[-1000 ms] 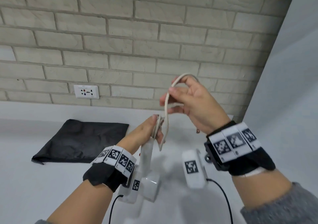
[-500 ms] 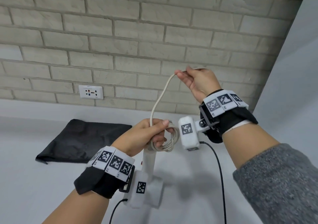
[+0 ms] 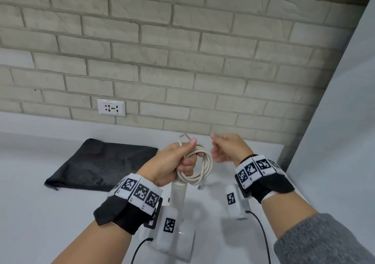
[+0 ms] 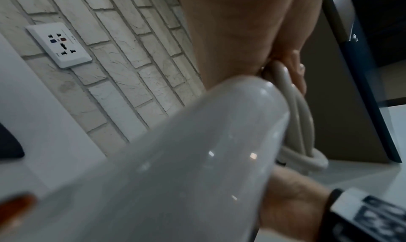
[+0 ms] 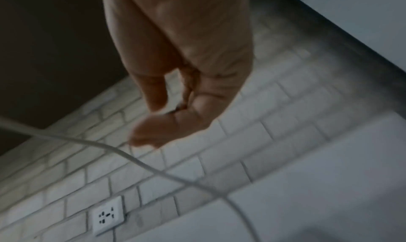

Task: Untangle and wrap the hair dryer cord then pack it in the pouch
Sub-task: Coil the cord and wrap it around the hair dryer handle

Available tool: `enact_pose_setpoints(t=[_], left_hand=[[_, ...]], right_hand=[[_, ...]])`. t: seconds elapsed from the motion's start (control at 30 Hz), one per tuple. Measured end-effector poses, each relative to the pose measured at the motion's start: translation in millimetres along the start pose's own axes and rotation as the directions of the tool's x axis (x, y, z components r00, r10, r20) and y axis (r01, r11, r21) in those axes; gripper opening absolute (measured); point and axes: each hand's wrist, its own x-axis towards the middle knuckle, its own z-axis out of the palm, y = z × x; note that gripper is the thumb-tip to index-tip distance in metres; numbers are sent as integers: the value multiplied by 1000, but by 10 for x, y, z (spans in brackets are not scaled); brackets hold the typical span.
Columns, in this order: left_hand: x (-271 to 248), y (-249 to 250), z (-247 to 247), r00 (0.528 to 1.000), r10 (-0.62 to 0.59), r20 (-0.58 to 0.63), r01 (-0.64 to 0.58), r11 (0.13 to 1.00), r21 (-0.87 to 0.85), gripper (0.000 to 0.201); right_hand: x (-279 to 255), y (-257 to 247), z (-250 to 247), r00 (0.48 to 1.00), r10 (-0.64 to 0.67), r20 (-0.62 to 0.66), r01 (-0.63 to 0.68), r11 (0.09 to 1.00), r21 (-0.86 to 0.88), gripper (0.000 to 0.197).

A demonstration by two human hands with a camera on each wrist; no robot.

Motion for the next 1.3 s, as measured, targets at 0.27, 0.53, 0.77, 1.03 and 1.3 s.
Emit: enact_pose_setpoints(t=[0.27, 0.53, 0.77, 1.03, 1.3], left_hand=[[-41, 38, 82, 997, -15, 82, -4, 975, 224, 18], [-82, -38, -52, 999, 29, 35, -33, 992, 119, 16], [-80, -129, -14, 992, 124, -32, -114, 969, 219, 14], [-31, -153, 67, 904, 298, -306, -191, 923, 333, 29], [53, -214, 136, 810, 377, -450, -242, 913, 329, 15]], right_hand=[[-298, -424, 173, 689, -332, 644, 559, 810, -180, 26], [-98, -220, 167, 810, -495, 314, 547, 831, -99, 16], [-184, -28, 221, 842, -517, 156, 520, 854, 28, 13], [-470, -135, 159, 857, -418, 300, 466, 878, -111, 28], [-555, -78, 204, 928, -305, 215, 274, 948, 162, 27]])
